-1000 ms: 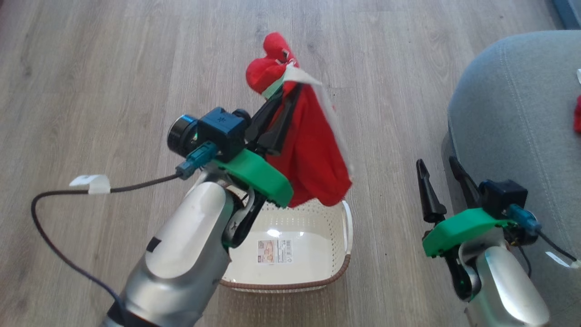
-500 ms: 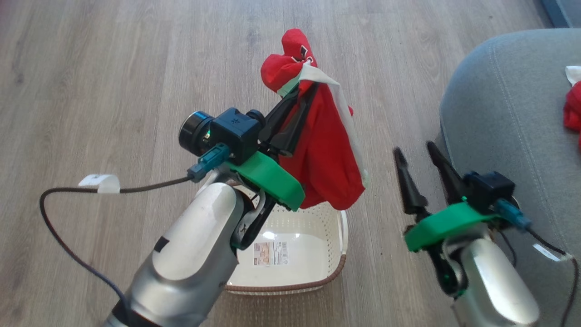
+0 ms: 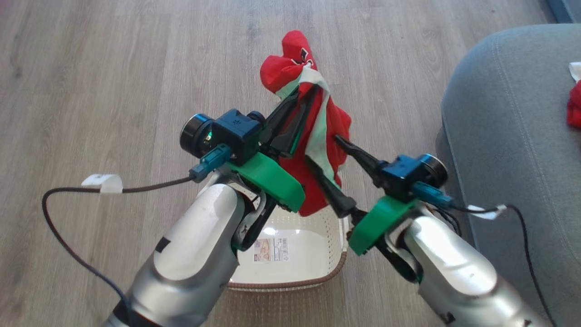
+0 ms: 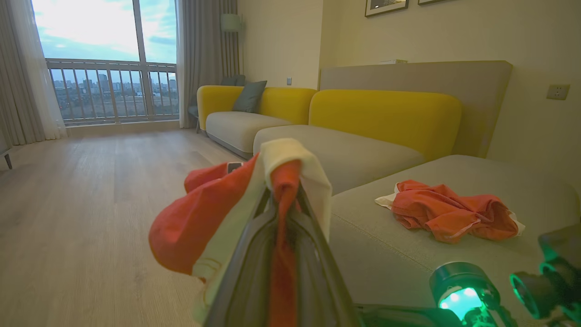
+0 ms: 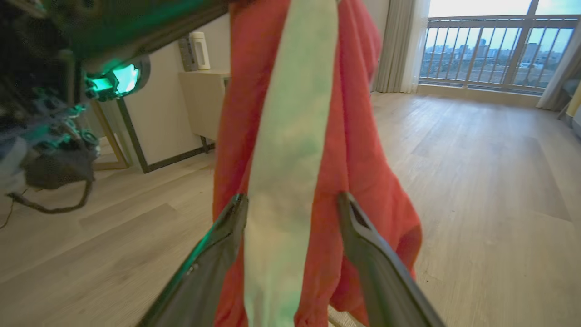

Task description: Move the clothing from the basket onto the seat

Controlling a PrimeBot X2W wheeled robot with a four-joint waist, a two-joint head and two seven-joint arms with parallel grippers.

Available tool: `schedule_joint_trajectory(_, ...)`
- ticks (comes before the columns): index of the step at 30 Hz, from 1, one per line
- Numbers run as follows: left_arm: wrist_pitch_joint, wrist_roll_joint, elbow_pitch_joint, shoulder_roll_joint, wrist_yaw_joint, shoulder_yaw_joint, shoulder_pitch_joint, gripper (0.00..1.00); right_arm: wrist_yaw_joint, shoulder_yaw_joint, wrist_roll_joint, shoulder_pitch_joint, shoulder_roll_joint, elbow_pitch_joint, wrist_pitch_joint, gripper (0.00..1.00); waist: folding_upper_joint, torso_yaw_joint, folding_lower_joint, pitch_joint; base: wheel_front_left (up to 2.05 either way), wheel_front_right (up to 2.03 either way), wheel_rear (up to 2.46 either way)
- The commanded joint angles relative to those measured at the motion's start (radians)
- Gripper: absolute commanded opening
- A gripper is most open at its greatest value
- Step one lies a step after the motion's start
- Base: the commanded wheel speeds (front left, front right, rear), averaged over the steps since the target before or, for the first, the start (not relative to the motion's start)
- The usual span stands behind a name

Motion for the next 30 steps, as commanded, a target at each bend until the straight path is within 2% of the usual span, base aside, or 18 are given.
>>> schedule_joint_trajectory(1, -0.013, -0.007, -0.034, 0.012, 0.0, 0.027, -0.051, 0.0, 0.0, 0.042, 0.019, -0.062, 0.001, -0.016, -0.006, 1.0, 0.0, 0.003, 0.0, 0.002, 0.0, 0.0, 0.0)
schedule_joint_trajectory(8, -0.013, -0.009, -0.035, 0.012, -0.004, 0.012, -0.049, 0.0, 0.0, 0.151, 0.046, -0.166, 0.007, 0.02, -0.006, 1.0, 0.0, 0.017, 0.0, 0.011, 0.0, 0.0, 0.0)
schedule_joint_trajectory(11, -0.013, -0.011, -0.034, 0.012, -0.006, 0.007, -0.047, 0.0, 0.0, 0.149, 0.037, -0.186, 0.017, 0.04, -0.006, 1.0, 0.0, 0.021, 0.0, 0.011, 0.0, 0.0, 0.0)
schedule_joint_trajectory(19, -0.013, -0.026, -0.034, 0.012, -0.008, -0.027, -0.039, 0.0, 0.0, 0.107, -0.017, -0.231, 0.085, 0.222, -0.006, 1.0, 0.0, 0.04, 0.0, 0.006, 0.0, 0.0, 0.0)
schedule_joint_trajectory(25, -0.013, -0.034, -0.033, 0.012, -0.005, -0.043, -0.038, 0.0, 0.0, 0.077, -0.029, -0.254, 0.105, 0.27, -0.006, 1.0, 0.0, 0.051, 0.0, 0.009, 0.0, 0.0, 0.0)
schedule_joint_trajectory(26, -0.013, -0.036, -0.032, 0.012, -0.006, -0.046, -0.038, 0.0, 0.0, 0.075, -0.021, -0.254, 0.106, 0.271, -0.006, 0.47, 0.0, 0.054, 0.0, 0.01, 0.0, 0.0, 0.0)
schedule_joint_trajectory(27, -0.013, -0.037, -0.031, 0.012, -0.006, -0.048, -0.038, 0.0, 0.0, 0.077, -0.008, -0.252, 0.106, 0.264, -0.006, 0.0, 0.0, 0.056, 0.0, 0.01, 0.0, 0.0, 0.0)
schedule_joint_trajectory(30, -0.013, -0.039, -0.021, 0.012, -0.005, -0.048, -0.038, 0.0, 0.0, 0.083, 0.016, -0.244, 0.106, 0.249, -0.006, 0.0, 0.0, 0.059, 0.0, 0.014, 0.0, 0.0, 0.0)
